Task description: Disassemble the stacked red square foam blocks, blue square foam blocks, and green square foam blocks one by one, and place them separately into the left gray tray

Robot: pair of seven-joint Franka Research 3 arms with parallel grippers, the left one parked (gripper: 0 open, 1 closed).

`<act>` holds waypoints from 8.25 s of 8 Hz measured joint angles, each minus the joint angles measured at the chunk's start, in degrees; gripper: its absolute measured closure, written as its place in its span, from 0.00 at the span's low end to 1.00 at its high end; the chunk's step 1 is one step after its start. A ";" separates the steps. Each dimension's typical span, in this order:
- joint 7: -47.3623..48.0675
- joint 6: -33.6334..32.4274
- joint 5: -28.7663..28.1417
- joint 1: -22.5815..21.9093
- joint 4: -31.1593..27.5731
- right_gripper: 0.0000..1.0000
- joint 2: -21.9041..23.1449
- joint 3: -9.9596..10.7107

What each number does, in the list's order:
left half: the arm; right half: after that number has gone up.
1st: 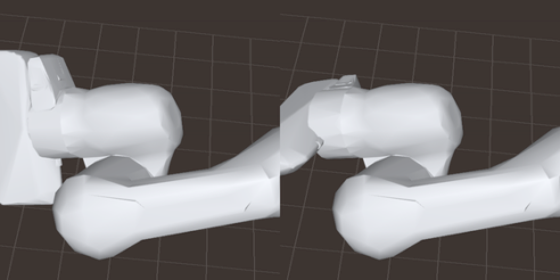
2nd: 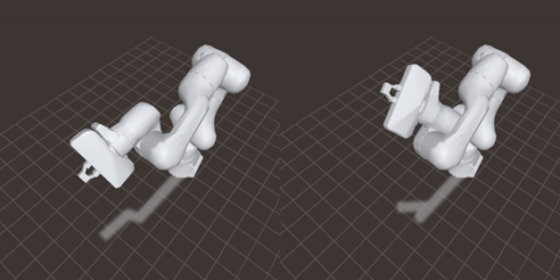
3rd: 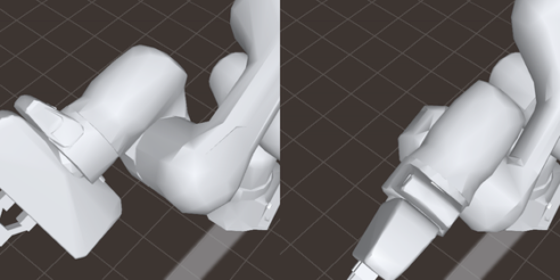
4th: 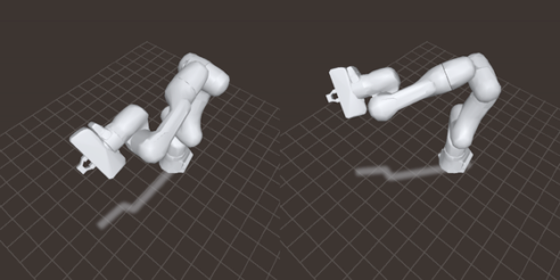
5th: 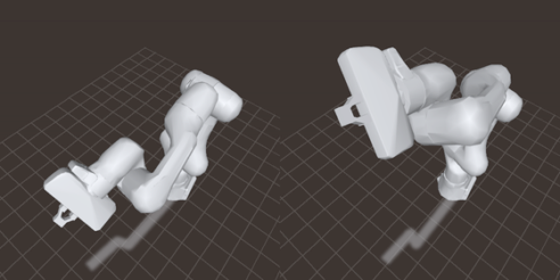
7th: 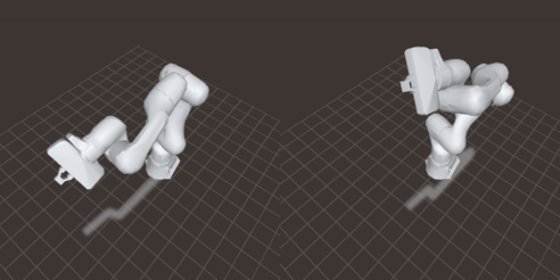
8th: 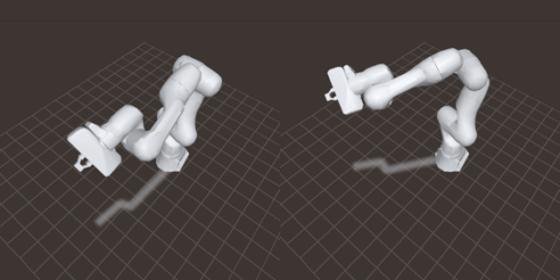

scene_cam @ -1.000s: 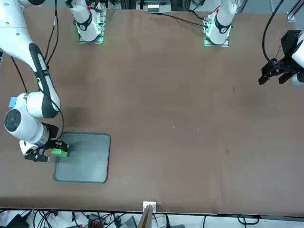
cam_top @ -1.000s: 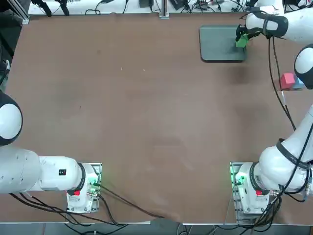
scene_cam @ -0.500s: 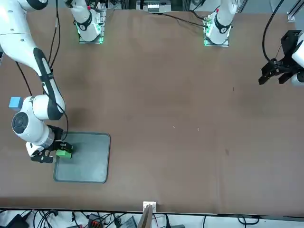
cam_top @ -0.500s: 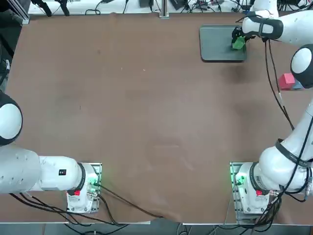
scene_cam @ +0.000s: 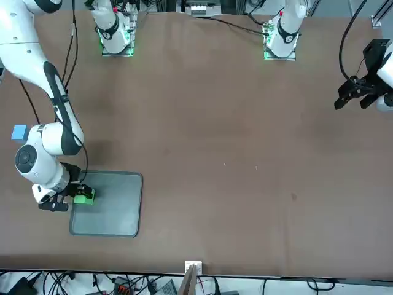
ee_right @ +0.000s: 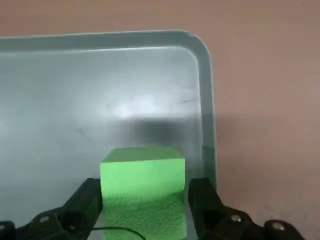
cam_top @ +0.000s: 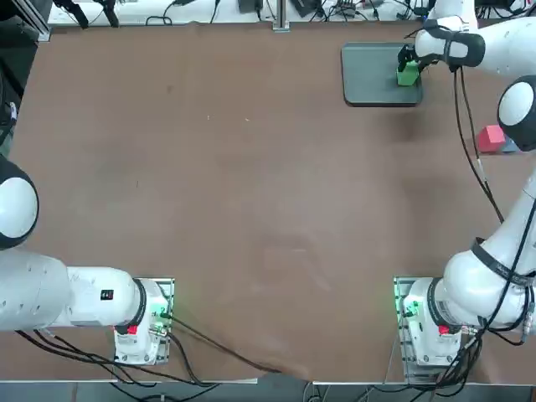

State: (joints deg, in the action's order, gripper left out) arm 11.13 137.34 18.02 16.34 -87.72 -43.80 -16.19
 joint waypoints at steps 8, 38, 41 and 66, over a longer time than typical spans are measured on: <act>-1.79 -24.89 -0.01 2.33 2.10 0.00 15.67 0.46; -30.11 13.51 -0.01 33.14 -33.18 0.00 17.17 0.90; -30.22 15.56 0.00 33.18 -33.43 0.03 15.35 0.91; 13.35 -20.31 9.33 4.43 -1.44 0.22 4.48 -18.93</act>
State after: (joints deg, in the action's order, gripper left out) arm 24.48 117.03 27.36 20.77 -89.17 -39.31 -35.12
